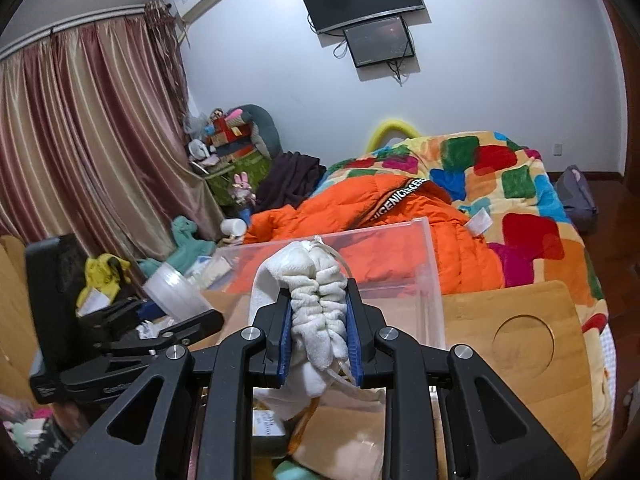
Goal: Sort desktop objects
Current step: 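Lift and carry the white jar and cloth bag over the clear plastic box, then open the left tool to drop the jar while the right tool releases the bag into the box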
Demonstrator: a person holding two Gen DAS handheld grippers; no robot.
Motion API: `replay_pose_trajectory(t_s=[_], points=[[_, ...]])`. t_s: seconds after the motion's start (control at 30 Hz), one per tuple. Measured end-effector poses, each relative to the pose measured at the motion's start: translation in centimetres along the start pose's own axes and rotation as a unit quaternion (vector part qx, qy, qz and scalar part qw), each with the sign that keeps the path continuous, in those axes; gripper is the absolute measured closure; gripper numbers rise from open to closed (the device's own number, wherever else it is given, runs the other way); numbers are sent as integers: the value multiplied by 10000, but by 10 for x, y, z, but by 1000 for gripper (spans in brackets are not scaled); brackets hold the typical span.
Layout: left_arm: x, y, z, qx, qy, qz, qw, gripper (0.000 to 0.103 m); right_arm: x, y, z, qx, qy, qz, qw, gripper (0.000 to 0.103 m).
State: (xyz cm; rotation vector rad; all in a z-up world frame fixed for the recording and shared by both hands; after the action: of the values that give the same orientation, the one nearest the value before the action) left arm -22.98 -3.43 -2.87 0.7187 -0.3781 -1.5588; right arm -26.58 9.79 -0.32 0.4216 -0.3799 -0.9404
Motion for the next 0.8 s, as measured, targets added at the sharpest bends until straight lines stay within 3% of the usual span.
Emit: replay_pose_trajectory(t_s=[0.23, 0.43, 0.5, 0.57, 0.8], points=[[-1, -7, -3, 150, -22, -1, 9999, 39, -2, -15, -4, 241, 90, -138, 9996, 80], [-5, -5, -1, 76, -126, 120, 9998, 39, 0, -23, -4, 416, 287, -535, 9973, 77], [-7, 0, 3, -34, -200, 155, 9997, 38, -2, -23, -3, 478, 253, -592, 9968, 72], [-9, 6, 5, -130, -263, 170, 9994, 37, -3, -20, -1, 449, 202, -614, 9969, 58], [-11, 24, 12, -316, -290, 171, 9989, 33, 4, 9, 12, 89, 404, -883, 9952, 46]])
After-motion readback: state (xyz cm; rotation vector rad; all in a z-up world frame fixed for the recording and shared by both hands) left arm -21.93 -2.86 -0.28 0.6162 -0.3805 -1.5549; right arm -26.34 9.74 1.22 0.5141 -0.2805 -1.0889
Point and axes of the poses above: each gripper's, at about its wrist camera, not at the fingertips, and y roughly against the way its jaws point, x to its left, z to its top, the point moved 5 cm from there along -y, roughly the way its jaws point, and after that the axes turned 10 degrees about y, right-handed, at the moved point
